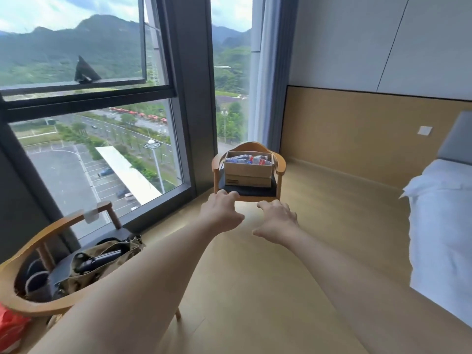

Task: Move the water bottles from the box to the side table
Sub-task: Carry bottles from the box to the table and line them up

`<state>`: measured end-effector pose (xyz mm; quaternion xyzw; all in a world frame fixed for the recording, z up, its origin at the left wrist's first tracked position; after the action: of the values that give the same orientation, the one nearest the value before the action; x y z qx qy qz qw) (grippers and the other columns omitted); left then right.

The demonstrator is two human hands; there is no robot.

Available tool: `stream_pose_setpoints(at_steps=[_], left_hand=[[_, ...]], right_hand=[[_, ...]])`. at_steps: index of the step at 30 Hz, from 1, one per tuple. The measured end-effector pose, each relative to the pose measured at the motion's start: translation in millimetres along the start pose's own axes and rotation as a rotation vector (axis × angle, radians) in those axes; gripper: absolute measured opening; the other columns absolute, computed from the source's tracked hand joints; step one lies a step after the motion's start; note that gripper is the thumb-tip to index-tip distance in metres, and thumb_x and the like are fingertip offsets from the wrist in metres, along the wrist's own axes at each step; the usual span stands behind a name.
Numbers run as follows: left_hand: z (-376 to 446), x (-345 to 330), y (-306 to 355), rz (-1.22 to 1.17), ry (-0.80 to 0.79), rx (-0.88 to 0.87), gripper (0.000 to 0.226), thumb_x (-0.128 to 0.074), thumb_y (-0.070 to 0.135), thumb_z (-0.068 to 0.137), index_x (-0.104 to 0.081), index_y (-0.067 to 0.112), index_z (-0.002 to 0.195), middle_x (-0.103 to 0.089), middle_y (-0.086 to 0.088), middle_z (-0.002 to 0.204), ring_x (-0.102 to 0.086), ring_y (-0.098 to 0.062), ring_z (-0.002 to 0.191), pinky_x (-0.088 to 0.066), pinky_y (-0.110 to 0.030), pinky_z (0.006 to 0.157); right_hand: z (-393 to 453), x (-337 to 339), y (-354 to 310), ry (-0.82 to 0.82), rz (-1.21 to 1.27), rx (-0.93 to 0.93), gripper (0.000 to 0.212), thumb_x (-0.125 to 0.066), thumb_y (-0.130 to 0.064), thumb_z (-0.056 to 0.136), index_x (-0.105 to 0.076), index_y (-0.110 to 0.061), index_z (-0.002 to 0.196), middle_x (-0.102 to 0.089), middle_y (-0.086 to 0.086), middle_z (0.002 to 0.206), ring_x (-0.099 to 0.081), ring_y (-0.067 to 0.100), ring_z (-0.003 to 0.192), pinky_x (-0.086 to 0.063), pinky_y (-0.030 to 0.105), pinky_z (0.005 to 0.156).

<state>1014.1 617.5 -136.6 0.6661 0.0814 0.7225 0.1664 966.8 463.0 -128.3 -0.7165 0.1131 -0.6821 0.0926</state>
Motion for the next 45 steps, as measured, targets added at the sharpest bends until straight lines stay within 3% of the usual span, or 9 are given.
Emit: stream_pose_setpoints(at_steps=[5,15,18,24,35,40,45], left_hand=[[95.2,-37.9,5.8,0.007,-0.079,-0.021,0.060,-0.077,0.043,0.081,-0.055,0.035,0.135,-0.055,0.000,0.131,-0.051,-0.023,0.116,-0.055,-0.037,0.087],[294.2,-94.7,41.9,0.015,-0.088,0.036,0.061,-0.076,0.039,0.084,-0.054,0.031,0.140,-0.054,-0.001,0.133,-0.051,-0.022,0.118,-0.057,-0.040,0.091],[349.3,-98.2,55.9,-0.002,-0.072,0.040,0.049,-0.074,0.038,0.085,-0.058,0.030,0.131,-0.056,0.000,0.121,-0.053,-0.019,0.106,-0.059,-0.037,0.086],[443.2,-119.2,68.3,-0.009,-0.095,0.035,0.050,-0.074,0.038,0.086,-0.057,0.028,0.132,-0.055,-0.001,0.119,-0.053,-0.020,0.106,-0.058,-0.040,0.088],[667.0,-171.4,7.4,0.015,-0.204,0.004,0.047,-0.073,0.038,0.085,-0.054,0.029,0.127,-0.056,-0.003,0.121,-0.053,-0.024,0.108,-0.057,-0.044,0.090],[766.7,-174.0,-19.7,0.005,-0.245,-0.016,0.063,-0.072,0.032,0.085,-0.049,0.029,0.144,-0.053,-0.006,0.137,-0.051,-0.028,0.123,-0.053,-0.040,0.096],[836.2,-190.0,-30.4,-0.003,-0.278,-0.029,0.060,-0.067,0.027,0.085,-0.050,0.028,0.143,-0.055,-0.007,0.135,-0.050,-0.028,0.123,-0.054,-0.044,0.097]], right_hand=[[92.5,-6.0,29.3,-0.025,0.026,-0.049,0.066,-0.076,-0.039,0.085,-0.046,-0.032,0.144,-0.048,0.007,0.141,-0.042,0.029,0.132,-0.041,0.042,0.102],[315.1,-3.5,102.8,-0.046,0.083,-0.031,0.076,-0.078,-0.042,0.078,-0.045,-0.035,0.146,-0.050,0.005,0.136,-0.045,0.029,0.127,-0.042,0.044,0.101],[371.7,2.9,121.7,-0.075,0.070,-0.021,0.070,-0.076,-0.044,0.078,-0.047,-0.034,0.141,-0.051,0.004,0.128,-0.046,0.028,0.123,-0.041,0.043,0.100],[462.9,-6.3,135.6,-0.114,0.072,0.005,0.060,-0.077,-0.045,0.082,-0.051,-0.032,0.135,-0.052,0.004,0.125,-0.047,0.028,0.119,-0.041,0.043,0.099],[681.1,-32.1,139.6,-0.118,0.055,-0.095,0.070,-0.079,-0.043,0.082,-0.047,-0.030,0.143,-0.051,0.004,0.136,-0.046,0.028,0.128,-0.042,0.044,0.101],[775.7,-27.2,134.1,-0.114,0.050,-0.133,0.068,-0.078,-0.046,0.082,-0.046,-0.033,0.140,-0.050,0.004,0.134,-0.047,0.028,0.125,-0.042,0.046,0.098],[844.0,-42.4,139.1,-0.142,0.053,-0.178,0.071,-0.080,-0.045,0.080,-0.044,-0.035,0.141,-0.049,0.003,0.137,-0.047,0.027,0.126,-0.043,0.048,0.102]])
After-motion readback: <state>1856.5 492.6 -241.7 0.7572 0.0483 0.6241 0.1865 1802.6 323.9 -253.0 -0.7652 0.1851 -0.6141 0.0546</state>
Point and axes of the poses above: each hand's wrist, its own z-axis towards the middle knuckle, its own x-axis out of the back of the hand, y = z × x, the point moved 3 cm from there along z, towards the middle knuckle
